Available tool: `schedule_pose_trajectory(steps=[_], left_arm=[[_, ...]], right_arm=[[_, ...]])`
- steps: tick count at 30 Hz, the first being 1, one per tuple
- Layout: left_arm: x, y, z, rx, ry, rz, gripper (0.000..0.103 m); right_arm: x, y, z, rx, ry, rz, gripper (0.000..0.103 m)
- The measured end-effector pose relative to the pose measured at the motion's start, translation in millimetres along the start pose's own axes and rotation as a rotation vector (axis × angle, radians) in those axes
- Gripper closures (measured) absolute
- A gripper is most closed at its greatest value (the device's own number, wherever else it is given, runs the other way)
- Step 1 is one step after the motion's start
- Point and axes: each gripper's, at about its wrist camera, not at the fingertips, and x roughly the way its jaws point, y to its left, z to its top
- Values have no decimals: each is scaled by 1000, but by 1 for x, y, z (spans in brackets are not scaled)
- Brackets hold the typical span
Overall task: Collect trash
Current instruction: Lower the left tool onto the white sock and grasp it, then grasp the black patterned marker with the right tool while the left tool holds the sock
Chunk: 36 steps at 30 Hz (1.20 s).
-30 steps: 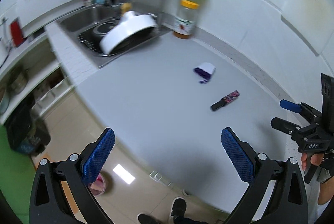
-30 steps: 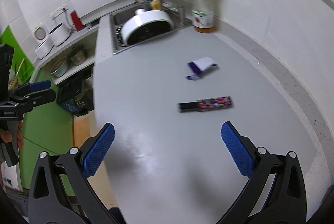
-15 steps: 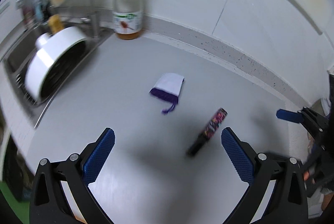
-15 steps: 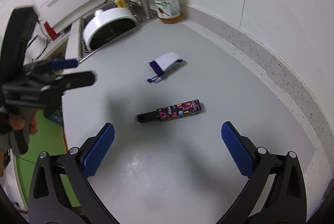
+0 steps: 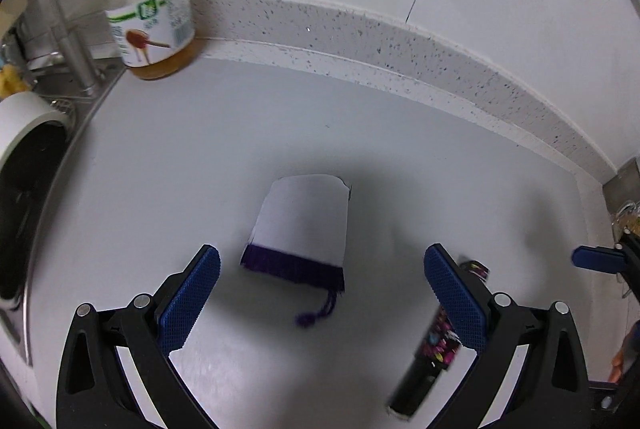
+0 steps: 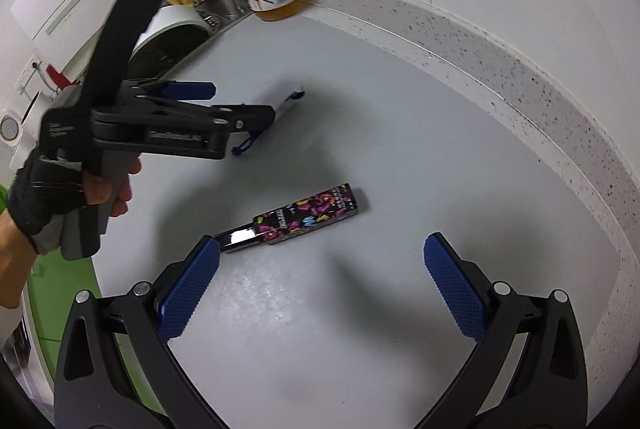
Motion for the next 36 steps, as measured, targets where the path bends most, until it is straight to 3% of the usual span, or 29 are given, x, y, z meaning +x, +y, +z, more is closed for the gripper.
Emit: schedule_pose_trajectory(steps=[7,8,9,13,15,18,26,32,36], left_arm=[[24,-2,5,23,4,-6,6],[26,-1,5,24,1,1,10],[27,-1,4,23,2,3,24],[30,6,6,14,6,51,56],[29,9,7,6,4,51,78],[22,13,8,0,2,44,95],[-32,17,-4,-37,-51,52,96],[-83,22,-34,-104,-85,79,96],[-106,28,-57,-169,-98,100,96]], right_arm=[[1,-14,-3,49,3,-13,3],[1,-15,-3,52,2,-14,3],[1,-15,-4,54,1,-16,3],[1,-14,-6,48,1,-16,3],[1,-15,-5,49,-1,-14,3],[2,-13,-5,42,-4,-7,3],[9,2,3,-64,3,18,3],[25,13,16,-259,42,46,3],[39,25,20,-463,84,78,3]])
